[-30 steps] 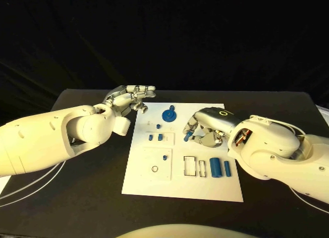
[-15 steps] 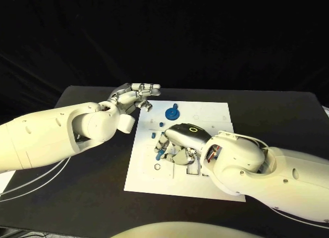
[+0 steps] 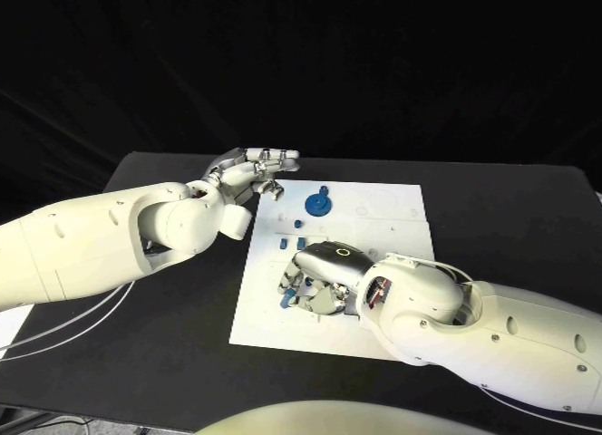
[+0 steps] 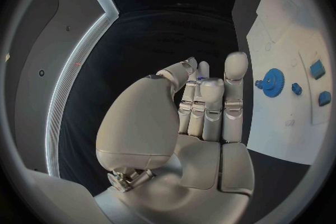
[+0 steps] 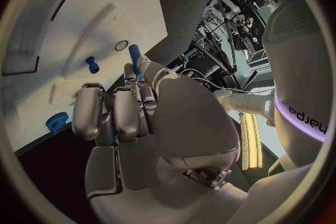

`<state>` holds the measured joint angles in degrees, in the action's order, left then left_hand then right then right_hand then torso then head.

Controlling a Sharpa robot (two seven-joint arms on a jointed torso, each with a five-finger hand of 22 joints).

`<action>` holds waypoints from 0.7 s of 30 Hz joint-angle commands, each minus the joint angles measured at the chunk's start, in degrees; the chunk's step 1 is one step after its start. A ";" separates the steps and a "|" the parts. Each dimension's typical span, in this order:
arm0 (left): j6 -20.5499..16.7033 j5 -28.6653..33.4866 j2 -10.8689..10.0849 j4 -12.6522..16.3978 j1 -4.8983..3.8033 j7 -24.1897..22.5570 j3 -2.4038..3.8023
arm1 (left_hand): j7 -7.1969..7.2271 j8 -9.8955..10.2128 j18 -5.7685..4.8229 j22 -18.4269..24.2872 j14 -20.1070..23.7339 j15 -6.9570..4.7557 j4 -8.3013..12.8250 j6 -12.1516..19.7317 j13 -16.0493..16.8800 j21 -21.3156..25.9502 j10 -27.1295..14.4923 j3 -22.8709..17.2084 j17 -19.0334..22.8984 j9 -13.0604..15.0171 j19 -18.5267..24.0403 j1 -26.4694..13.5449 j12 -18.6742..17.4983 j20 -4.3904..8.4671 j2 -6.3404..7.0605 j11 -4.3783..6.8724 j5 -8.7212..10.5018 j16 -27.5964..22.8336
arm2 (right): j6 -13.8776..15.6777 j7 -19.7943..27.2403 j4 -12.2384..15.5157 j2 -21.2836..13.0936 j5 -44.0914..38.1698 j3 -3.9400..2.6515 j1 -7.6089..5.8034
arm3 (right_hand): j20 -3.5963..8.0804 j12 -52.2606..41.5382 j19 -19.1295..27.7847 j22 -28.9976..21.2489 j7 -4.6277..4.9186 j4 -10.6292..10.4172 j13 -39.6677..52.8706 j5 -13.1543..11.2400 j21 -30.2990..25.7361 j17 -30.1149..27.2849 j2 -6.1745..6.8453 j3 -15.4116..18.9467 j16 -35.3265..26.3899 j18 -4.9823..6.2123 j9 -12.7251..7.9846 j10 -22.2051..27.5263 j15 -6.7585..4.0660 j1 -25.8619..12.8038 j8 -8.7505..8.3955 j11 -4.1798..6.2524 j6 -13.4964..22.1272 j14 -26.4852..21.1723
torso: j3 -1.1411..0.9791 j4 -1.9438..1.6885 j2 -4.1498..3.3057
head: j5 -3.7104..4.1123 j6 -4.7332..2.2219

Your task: Assemble the parts on the task board

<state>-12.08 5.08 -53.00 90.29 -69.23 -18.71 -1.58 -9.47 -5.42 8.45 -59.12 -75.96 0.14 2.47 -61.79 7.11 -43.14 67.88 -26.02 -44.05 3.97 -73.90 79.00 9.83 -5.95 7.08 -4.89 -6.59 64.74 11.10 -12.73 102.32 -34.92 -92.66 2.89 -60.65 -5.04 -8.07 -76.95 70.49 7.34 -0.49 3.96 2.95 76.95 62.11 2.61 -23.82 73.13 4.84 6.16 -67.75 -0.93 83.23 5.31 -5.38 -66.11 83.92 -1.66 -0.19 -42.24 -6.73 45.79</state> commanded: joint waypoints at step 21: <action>1.29 -0.20 0.01 -0.07 0.02 -0.11 0.03 | 0.00 -0.28 0.46 0.04 0.40 0.05 -0.01 0.36 0.05 0.14 -0.35 0.46 0.05 -0.07 0.38 0.19 0.19 0.05 -0.26 -0.16 0.22 -0.30 | -2.87 -2.32 -1.51 0.73 -5.53 0.02 0.16 | -0.16 0.30 0.05 0.00 0.20 -0.02 0.07 0.21 -0.06 -0.07 -0.43 -0.47 0.04 -0.06 0.15 -1.96 0.05 -0.01 0.40 1.67 -0.05 1.60 | -0.04 0.05 0.09 | -0.08 0.40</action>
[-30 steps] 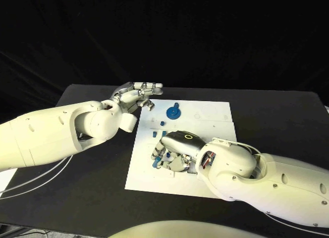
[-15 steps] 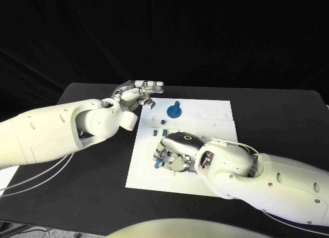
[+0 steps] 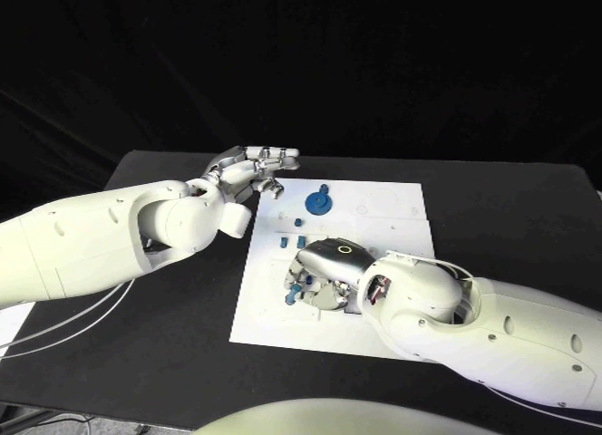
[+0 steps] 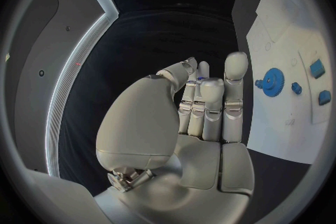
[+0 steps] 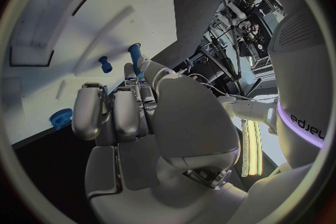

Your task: Assemble the parts on the task board

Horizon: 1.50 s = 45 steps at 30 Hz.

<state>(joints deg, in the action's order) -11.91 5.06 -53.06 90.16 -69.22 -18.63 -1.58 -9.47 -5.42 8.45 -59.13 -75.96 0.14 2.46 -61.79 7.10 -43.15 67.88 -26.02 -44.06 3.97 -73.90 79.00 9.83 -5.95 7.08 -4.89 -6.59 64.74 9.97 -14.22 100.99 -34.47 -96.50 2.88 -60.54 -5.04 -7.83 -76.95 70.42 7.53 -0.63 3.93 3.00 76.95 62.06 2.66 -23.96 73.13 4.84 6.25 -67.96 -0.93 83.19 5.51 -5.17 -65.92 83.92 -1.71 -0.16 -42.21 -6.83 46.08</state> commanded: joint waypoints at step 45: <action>1.35 -0.19 -0.15 0.14 0.05 0.02 -0.01 | -0.02 -0.29 0.48 0.11 0.46 0.06 0.03 0.41 0.08 0.24 -0.44 0.57 0.17 -0.07 0.40 0.18 0.28 0.03 -0.29 -0.17 0.22 -0.31 | 8.46 -3.92 8.91 -13.82 6.54 -0.41 -3.28 | -1.87 -6.05 1.84 -3.81 2.15 -2.07 1.22 4.36 -3.31 -1.75 2.81 10.37 -0.94 0.76 -1.46 4.32 1.62 -3.82 -0.21 -0.25 7.94 1.26 | 0.10 0.36 0.23 | 3.12 -1.44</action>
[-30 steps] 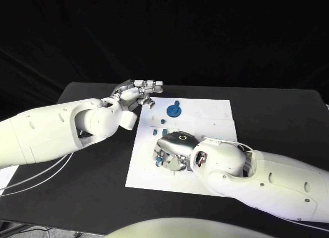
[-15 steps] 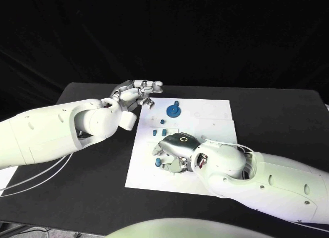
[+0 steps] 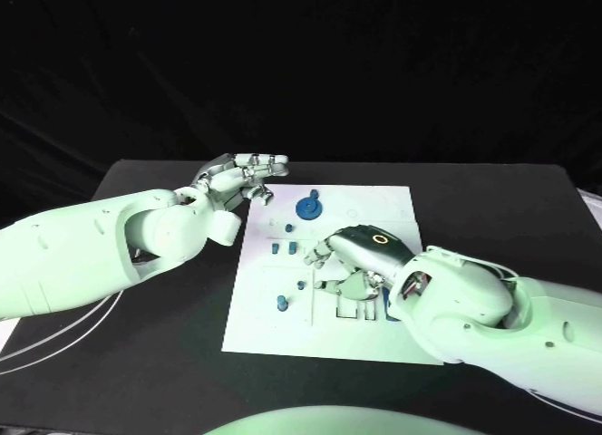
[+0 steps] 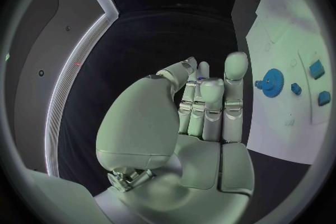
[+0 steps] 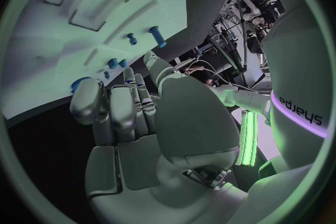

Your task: Assemble the parts on the task board

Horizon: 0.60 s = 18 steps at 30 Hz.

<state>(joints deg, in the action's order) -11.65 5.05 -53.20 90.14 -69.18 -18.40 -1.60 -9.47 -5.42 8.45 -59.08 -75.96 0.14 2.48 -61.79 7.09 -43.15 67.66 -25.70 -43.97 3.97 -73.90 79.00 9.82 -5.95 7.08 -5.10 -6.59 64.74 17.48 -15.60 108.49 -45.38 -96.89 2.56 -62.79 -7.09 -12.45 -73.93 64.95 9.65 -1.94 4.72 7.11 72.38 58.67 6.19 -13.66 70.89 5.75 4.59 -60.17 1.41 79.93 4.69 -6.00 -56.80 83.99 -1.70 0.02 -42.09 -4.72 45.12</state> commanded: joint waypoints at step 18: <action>0.98 -0.18 -0.04 0.37 0.02 -0.30 -0.02 | -0.03 -0.30 0.48 0.09 0.50 0.07 0.03 0.43 0.11 0.29 -0.29 0.31 0.18 -0.07 0.40 0.16 0.34 0.02 -0.31 0.03 0.22 -0.33 | -0.71 -17.43 6.89 -19.87 14.61 1.74 -2.73 | 3.22 -49.37 -11.27 18.51 -3.43 -12.09 52.65 11.61 13.51 18.84 -0.36 14.10 13.13 -3.97 2.19 -16.37 -3.92 -6.12 4.32 4.52 -3.85 3.93 | 0.26 1.97 0.78 | 3.47 -1.57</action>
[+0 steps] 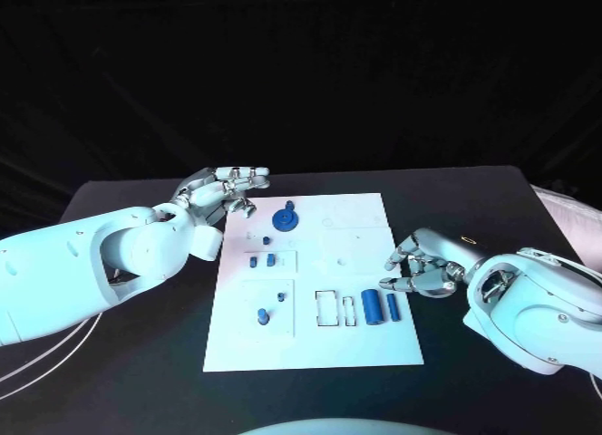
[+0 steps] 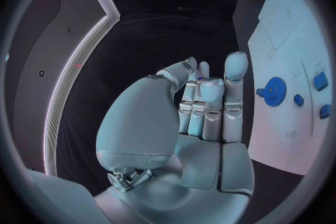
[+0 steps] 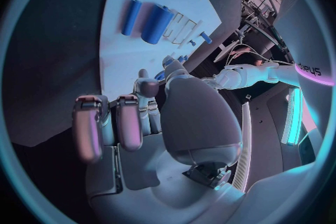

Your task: Assemble the parts on the task board

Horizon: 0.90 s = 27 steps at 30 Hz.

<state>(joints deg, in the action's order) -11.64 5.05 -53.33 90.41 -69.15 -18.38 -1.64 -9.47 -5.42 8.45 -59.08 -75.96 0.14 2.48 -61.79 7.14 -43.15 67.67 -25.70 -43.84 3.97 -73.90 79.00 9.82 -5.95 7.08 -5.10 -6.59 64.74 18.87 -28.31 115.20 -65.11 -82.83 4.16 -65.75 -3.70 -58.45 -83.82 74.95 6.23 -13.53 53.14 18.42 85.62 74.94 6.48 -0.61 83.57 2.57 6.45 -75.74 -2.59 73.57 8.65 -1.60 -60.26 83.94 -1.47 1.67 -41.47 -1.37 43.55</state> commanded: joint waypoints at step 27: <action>1.15 -0.17 0.10 -0.44 0.14 -0.26 -0.13 | -0.03 -0.34 0.48 0.12 0.51 0.09 0.01 0.45 0.08 0.33 -0.35 0.45 0.04 -0.06 0.40 0.08 0.44 0.01 -0.36 0.02 0.23 -0.27 | -7.42 -5.77 -1.92 4.91 -2.25 0.75 3.21 | -0.44 -13.01 -1.80 9.44 -0.08 -3.01 17.24 -0.58 0.85 5.19 -2.26 7.62 1.90 -0.99 2.66 -3.33 0.31 -0.03 2.30 -0.01 0.18 4.27 | 0.03 0.28 0.06 | 0.05 0.24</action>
<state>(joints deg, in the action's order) -11.58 5.05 -53.33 89.96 -69.04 -18.36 -1.80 -9.47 -5.42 8.45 -59.01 -75.96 0.14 2.47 -61.79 7.13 -43.15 67.67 -25.70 -43.85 3.98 -73.90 79.00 10.16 -5.95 7.08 -5.09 -6.59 64.74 14.01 -33.57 113.42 -60.42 -83.71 4.87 -62.73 -3.91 -71.33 -84.02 74.93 6.21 -16.60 70.30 18.05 86.10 74.93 4.60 6.72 85.25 2.58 9.05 -78.69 -2.57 73.67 10.62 -1.60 -60.29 83.93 -1.40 2.01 -41.39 -1.40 43.86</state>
